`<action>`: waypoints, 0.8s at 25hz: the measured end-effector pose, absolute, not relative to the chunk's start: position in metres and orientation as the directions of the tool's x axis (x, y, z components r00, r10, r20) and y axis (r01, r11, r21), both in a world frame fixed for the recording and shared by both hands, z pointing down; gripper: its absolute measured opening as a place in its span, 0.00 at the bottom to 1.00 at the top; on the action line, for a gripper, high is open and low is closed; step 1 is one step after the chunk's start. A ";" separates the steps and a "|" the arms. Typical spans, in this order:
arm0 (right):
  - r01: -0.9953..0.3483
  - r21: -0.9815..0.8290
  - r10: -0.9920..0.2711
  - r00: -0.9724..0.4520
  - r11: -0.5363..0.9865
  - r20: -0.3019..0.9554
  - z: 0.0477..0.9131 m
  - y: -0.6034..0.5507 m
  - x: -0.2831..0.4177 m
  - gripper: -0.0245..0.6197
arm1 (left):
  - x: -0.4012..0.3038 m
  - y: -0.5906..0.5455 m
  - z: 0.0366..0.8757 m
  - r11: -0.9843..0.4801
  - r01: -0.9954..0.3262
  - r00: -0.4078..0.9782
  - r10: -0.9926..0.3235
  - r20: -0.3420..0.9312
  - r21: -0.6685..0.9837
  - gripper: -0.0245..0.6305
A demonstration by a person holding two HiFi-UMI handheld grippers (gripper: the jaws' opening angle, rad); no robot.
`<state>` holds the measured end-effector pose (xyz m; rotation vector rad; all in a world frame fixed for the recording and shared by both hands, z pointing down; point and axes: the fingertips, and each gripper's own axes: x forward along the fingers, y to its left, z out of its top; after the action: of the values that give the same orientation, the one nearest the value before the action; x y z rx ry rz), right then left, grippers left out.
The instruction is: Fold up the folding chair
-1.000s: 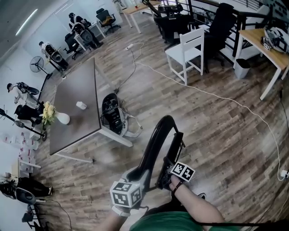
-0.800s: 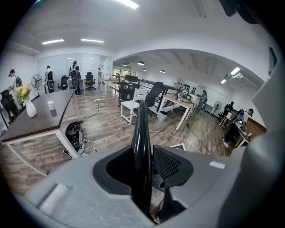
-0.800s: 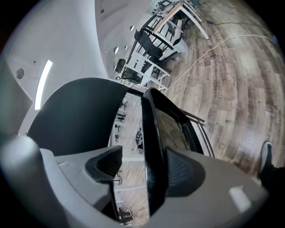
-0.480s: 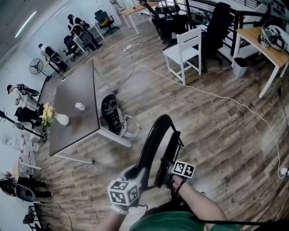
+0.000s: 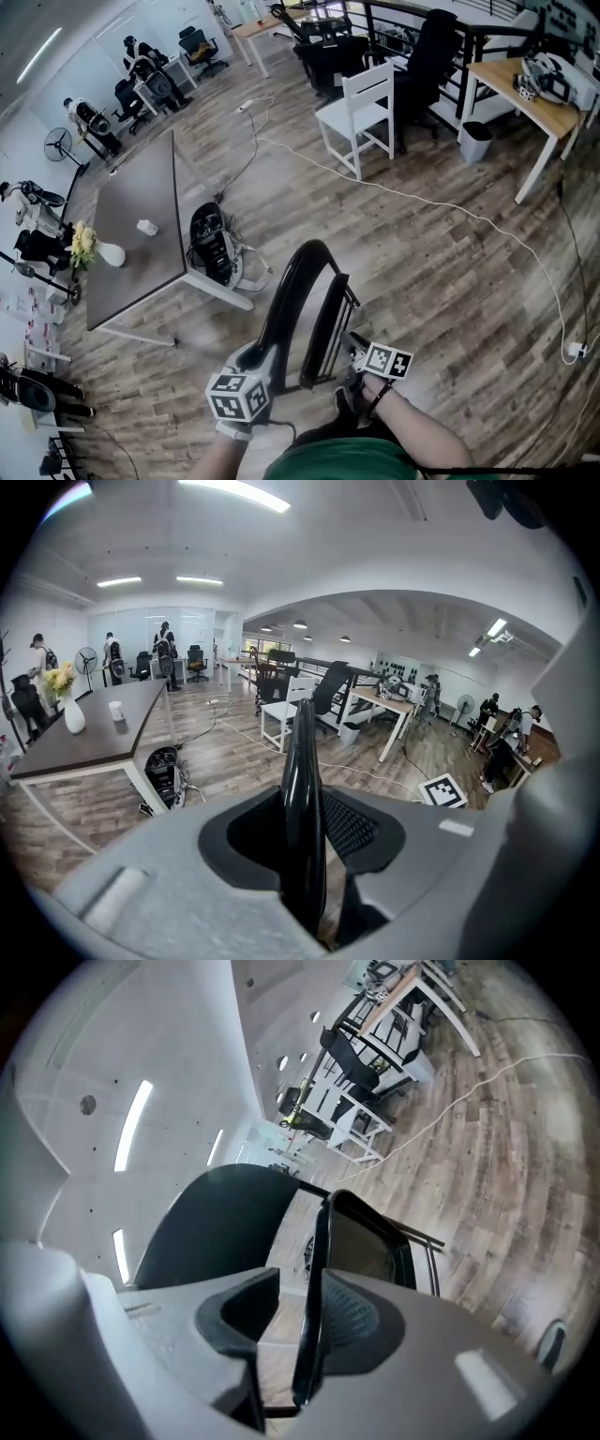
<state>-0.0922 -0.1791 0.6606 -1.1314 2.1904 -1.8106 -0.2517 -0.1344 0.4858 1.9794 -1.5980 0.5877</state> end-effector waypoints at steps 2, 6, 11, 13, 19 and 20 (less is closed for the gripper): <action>-0.496 -0.865 -0.597 -0.718 0.079 0.357 0.639 -0.179 -0.077 0.23 | -0.256 -0.134 0.485 -0.156 -0.981 0.192 -0.759 0.622 0.111 0.25; -0.525 -0.829 -0.637 -0.709 0.190 0.303 0.592 -0.184 -0.047 0.05 | -0.258 -0.137 0.484 -0.147 -0.985 0.174 -0.770 0.614 0.094 0.25; -0.567 -0.736 -0.660 -0.718 0.369 0.223 0.525 -0.181 -0.032 0.04 | -0.259 -0.136 0.485 -0.148 -0.984 0.175 -0.775 0.608 0.095 0.25; -0.586 -0.679 -0.656 -0.728 0.442 0.201 0.502 -0.178 -0.031 0.04 | -0.261 -0.136 0.485 -0.147 -0.984 0.176 -0.778 0.603 0.097 0.25; -0.609 -0.544 -0.646 -0.748 0.577 0.153 0.442 -0.160 -0.031 0.04 | -0.263 -0.135 0.483 -0.144 -0.985 0.171 -0.796 0.581 0.093 0.25; -0.613 -0.529 -0.648 -0.747 0.587 0.146 0.433 -0.157 -0.030 0.04 | -0.263 -0.135 0.482 -0.144 -0.985 0.172 -0.797 0.578 0.095 0.25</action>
<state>-0.0299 -0.1573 0.4334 -1.0911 2.7422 -0.8777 -0.2632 -0.1347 0.4820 2.0023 -1.6783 0.5514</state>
